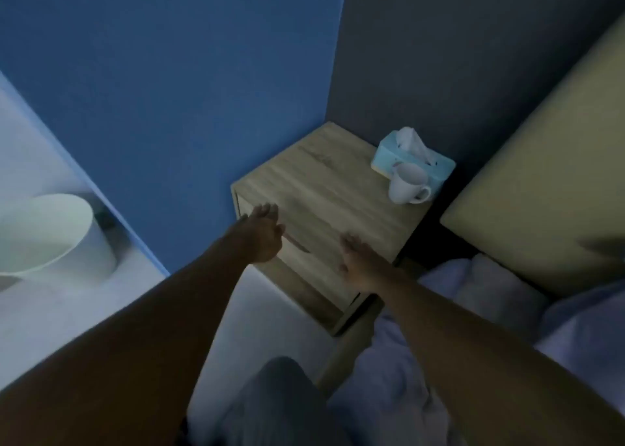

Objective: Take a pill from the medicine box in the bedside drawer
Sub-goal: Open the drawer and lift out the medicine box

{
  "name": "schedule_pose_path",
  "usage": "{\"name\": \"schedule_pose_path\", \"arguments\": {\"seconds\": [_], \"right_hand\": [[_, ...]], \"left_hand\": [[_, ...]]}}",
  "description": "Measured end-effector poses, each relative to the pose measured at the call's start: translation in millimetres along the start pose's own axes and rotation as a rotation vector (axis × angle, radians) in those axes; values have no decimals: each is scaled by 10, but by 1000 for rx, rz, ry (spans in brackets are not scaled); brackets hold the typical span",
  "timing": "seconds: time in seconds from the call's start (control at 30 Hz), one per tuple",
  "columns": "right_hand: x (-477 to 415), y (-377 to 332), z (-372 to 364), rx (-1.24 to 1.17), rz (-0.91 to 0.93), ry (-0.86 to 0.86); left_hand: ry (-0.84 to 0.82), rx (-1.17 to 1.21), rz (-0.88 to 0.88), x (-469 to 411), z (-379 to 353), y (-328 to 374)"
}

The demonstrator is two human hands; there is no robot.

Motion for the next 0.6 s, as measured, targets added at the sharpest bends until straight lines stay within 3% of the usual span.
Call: {"name": "schedule_pose_path", "arguments": {"seconds": [0.17,0.6], "right_hand": [[154,255,-436,87,46,124],[-117,292,-756,41,-27,562]], "left_hand": [[-79,105,41,212,-562,-17],[-11,426,154,-302,-1421,-309]]}}
Point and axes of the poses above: each hand's wrist, its own x-axis away from the middle knuckle, its own z-axis out of the back of the hand, y = z × x, the point moved 4 cm from there along -x, towards the middle knuckle, and after that the axes turned 1 degree about x, right-handed, at the moved point
